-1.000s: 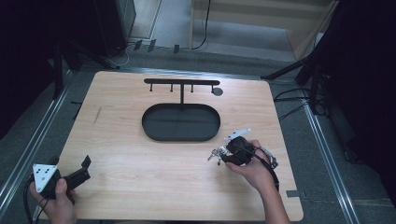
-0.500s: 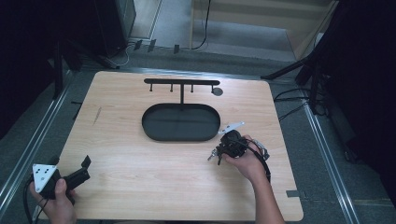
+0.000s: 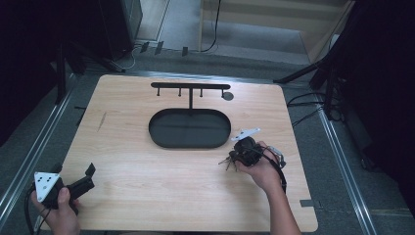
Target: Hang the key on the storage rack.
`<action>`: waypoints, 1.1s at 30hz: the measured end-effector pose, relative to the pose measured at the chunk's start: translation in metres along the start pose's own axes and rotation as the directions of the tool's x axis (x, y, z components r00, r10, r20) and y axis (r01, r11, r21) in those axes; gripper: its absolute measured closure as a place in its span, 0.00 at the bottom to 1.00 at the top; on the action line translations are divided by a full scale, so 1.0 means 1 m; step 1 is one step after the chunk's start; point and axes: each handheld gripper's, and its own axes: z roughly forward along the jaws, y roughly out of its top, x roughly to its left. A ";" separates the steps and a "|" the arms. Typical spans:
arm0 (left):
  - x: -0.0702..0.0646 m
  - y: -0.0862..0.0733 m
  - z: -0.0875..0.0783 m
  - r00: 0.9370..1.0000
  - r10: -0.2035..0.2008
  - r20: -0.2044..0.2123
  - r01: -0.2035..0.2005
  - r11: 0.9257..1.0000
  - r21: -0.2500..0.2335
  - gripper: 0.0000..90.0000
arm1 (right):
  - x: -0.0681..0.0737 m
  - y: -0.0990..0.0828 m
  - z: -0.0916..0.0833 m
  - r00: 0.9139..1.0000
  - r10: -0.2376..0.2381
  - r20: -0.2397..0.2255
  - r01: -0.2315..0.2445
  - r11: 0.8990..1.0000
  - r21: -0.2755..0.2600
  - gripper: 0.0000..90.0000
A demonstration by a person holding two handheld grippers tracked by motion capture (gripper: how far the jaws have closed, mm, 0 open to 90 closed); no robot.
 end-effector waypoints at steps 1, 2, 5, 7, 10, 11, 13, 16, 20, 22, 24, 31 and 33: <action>0.000 0.000 0.000 1.000 0.000 0.000 0.000 1.000 0.000 0.00 | 0.000 0.002 -0.004 1.000 -0.005 0.005 0.005 1.000 0.000 1.00; 0.000 0.000 0.000 1.000 0.001 0.000 -0.001 1.000 0.001 0.00 | 0.000 0.002 -0.004 1.000 -0.005 0.005 0.005 1.000 0.000 1.00; 0.000 0.000 0.000 1.000 0.001 -0.001 -0.001 1.000 0.002 0.00 | 0.001 0.015 -0.022 0.999 -0.040 0.033 0.041 0.999 -0.030 1.00; 0.000 0.000 0.000 1.000 0.003 -0.001 -0.003 1.000 0.002 0.00 | 0.001 0.022 -0.029 0.998 -0.051 0.041 0.053 0.997 -0.052 1.00; 0.000 0.000 0.000 1.000 0.000 0.000 0.000 1.000 0.000 0.00 | 0.002 0.037 -0.041 0.997 -0.059 0.047 0.063 0.995 -0.080 1.00; 0.000 0.000 0.000 1.000 -0.002 0.001 0.002 1.000 0.001 0.00 | 0.002 0.041 -0.042 0.997 -0.063 0.049 0.067 0.994 -0.082 1.00; 0.000 0.000 0.000 1.000 -0.004 0.002 0.004 1.000 0.000 0.00 | 0.003 0.051 -0.047 0.995 -0.078 0.057 0.082 0.993 -0.081 1.00; 0.001 0.000 0.000 1.000 -0.004 0.001 0.004 1.000 0.001 0.00 | 0.002 0.063 -0.052 0.995 -0.077 0.066 0.083 0.992 -0.091 1.00; 0.001 0.000 0.000 1.000 -0.003 0.000 0.003 1.000 0.003 0.00 | 0.001 0.075 -0.056 0.996 -0.061 0.070 0.067 0.993 -0.097 1.00; 0.001 0.000 0.000 1.000 -0.004 0.001 0.004 1.000 0.002 0.00 | 0.001 0.085 -0.058 0.995 -0.066 0.078 0.073 0.993 -0.091 1.00; 0.001 0.000 0.000 1.000 -0.005 0.000 0.005 1.000 0.001 0.00 | 0.002 0.091 -0.061 0.994 -0.063 0.085 0.070 0.994 -0.086 1.00; 0.001 0.000 0.000 1.000 -0.010 0.000 0.010 1.000 -0.007 0.00 | 0.000 0.110 -0.074 0.992 -0.066 0.110 0.077 0.992 -0.101 1.00; 0.001 0.000 0.000 1.000 -0.009 -0.001 0.009 1.000 -0.007 0.00 | 0.000 0.116 -0.078 0.990 -0.070 0.119 0.082 0.991 -0.107 1.00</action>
